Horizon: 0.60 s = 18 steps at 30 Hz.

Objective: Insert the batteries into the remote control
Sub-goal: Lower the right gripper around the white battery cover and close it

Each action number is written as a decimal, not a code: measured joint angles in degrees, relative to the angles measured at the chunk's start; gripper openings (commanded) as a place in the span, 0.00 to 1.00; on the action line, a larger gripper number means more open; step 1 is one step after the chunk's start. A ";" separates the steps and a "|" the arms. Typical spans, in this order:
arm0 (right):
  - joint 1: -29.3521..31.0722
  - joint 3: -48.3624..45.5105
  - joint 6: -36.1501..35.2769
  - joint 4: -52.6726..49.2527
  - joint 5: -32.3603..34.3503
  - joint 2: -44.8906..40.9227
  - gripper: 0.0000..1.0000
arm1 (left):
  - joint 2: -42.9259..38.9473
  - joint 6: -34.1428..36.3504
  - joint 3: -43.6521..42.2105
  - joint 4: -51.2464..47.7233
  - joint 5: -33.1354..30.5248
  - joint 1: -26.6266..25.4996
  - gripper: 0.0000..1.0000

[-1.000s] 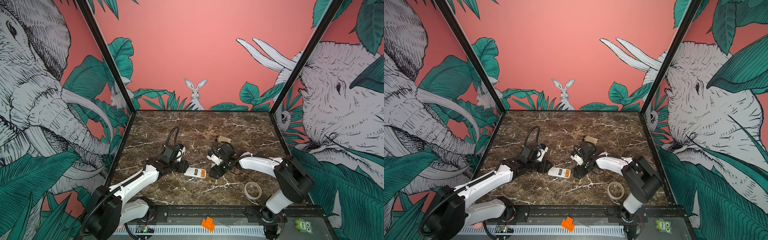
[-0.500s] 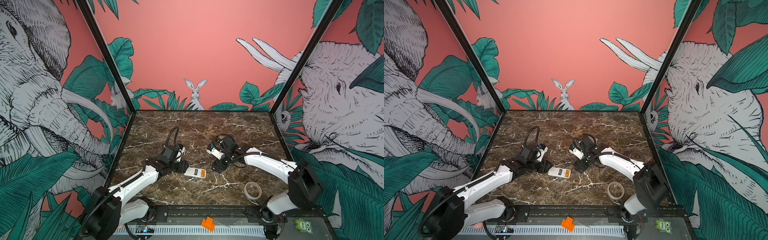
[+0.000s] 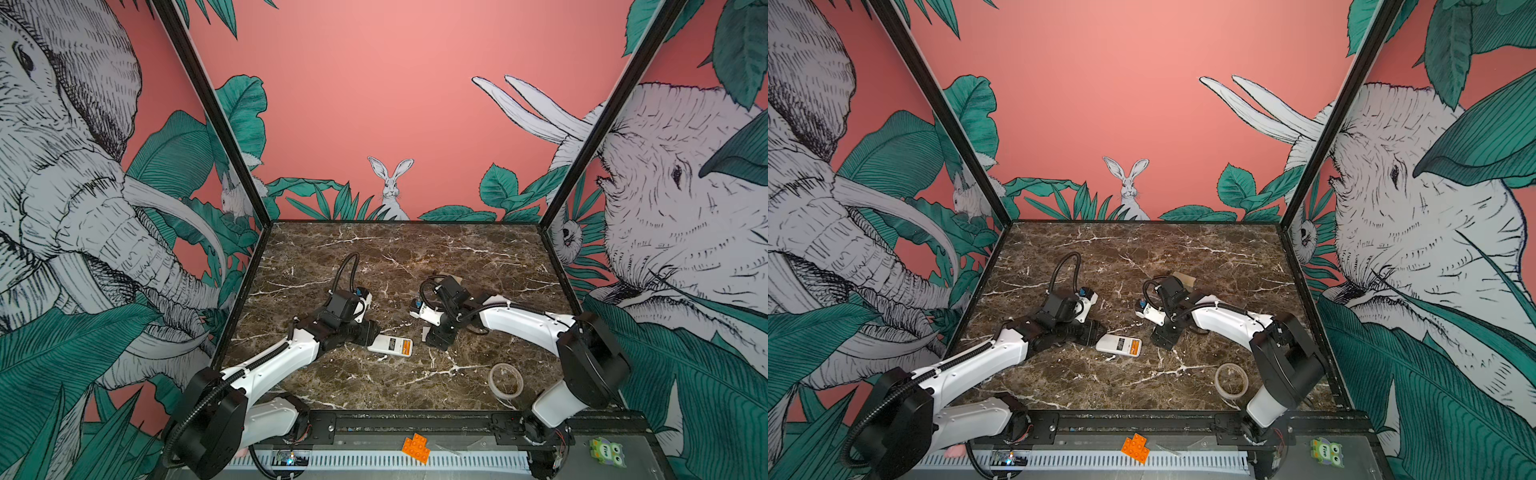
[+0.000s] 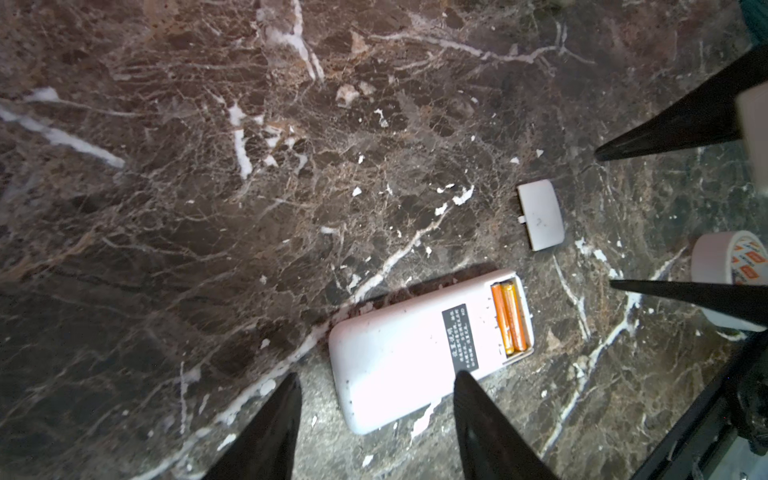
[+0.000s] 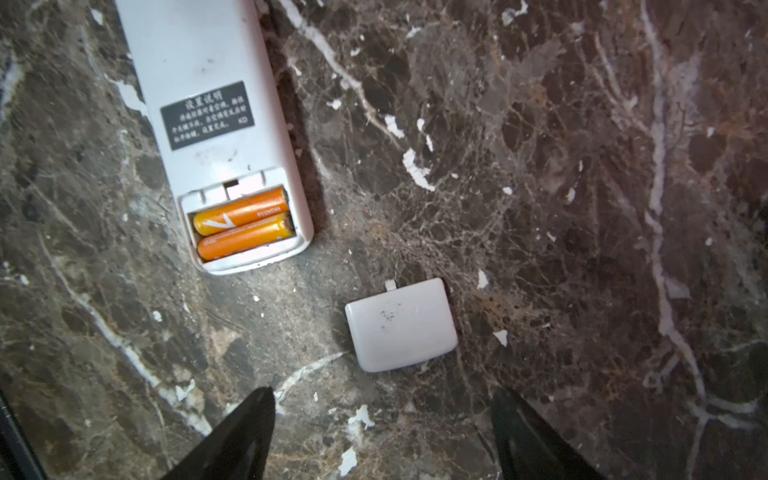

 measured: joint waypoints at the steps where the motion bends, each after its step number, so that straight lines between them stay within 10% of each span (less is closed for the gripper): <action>1: 0.00 0.00 -0.55 0.15 -0.04 0.61 0.79 | 0.48 0.00 0.00 0.72 0.44 0.00 0.59; 18: 0.17 5.03 -8.92 -2.91 2.58 9.31 0.77 | 0.72 -0.52 -2.05 7.87 4.50 0.00 0.59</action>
